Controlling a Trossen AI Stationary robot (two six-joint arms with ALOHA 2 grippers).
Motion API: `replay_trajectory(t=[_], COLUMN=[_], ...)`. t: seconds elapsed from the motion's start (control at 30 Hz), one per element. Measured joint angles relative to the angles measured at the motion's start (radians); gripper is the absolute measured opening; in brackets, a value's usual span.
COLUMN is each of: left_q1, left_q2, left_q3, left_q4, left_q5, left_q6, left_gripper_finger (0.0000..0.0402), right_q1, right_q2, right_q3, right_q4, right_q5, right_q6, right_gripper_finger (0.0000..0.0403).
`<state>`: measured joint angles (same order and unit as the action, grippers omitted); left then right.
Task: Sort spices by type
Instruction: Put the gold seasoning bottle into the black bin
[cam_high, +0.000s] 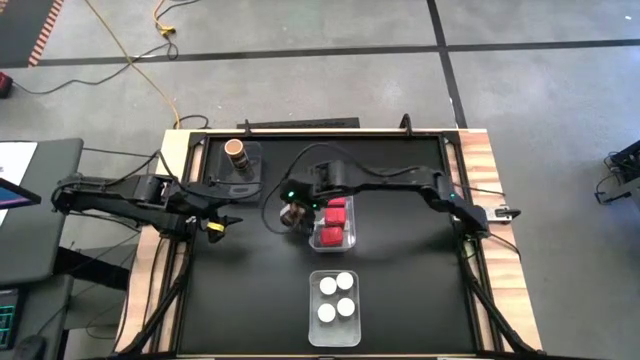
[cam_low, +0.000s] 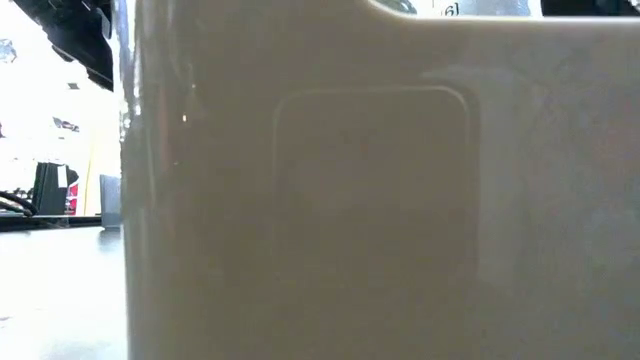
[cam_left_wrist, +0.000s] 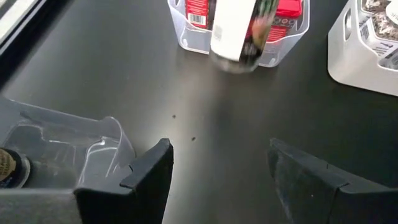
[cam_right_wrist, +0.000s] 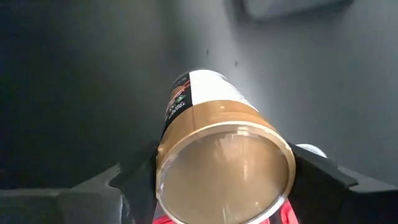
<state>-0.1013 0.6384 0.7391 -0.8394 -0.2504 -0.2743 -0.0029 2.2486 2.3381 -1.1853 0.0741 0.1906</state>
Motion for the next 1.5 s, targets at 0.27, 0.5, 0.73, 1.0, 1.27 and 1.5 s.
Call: replay_trajectory(t=[0.27,0.5,0.73,1.0,1.27,1.5], left_q1=[0.000,0.000,0.000,0.000,0.000,0.000], left_q2=[0.001,0.001,0.001,0.001,0.001,0.001], left_q3=[0.000,0.000,0.000,0.000,0.000,0.000], left_q4=[0.000,0.000,0.000,0.000,0.000,0.000], left_q5=[0.003,0.004,0.004,0.004,0.004,0.004], left_q6=[-0.022,-0.030,-0.029,-0.022,-0.014,-0.010], left_gripper_finger=[0.0247,0.0247,0.0247,0.0247,0.0247,0.0247], right_q1=[0.010,0.023,0.023,0.025,0.020,0.029], right_q2=[0.084,0.097,0.097,0.097,0.097,0.156], right_q3=[0.000,-0.003,-0.004,-0.004,-0.004,-0.004], right_q4=[0.009,0.018,0.020,0.059,0.073,0.079], right_q5=[-0.028,-0.057,-0.061,-0.068,-0.068,-0.075], right_q6=[-0.043,-0.062,-0.109,-0.273,-0.303,-0.311], right_gripper_finger=[0.0308,0.0309,0.0317,0.0328,0.0328,0.0328])
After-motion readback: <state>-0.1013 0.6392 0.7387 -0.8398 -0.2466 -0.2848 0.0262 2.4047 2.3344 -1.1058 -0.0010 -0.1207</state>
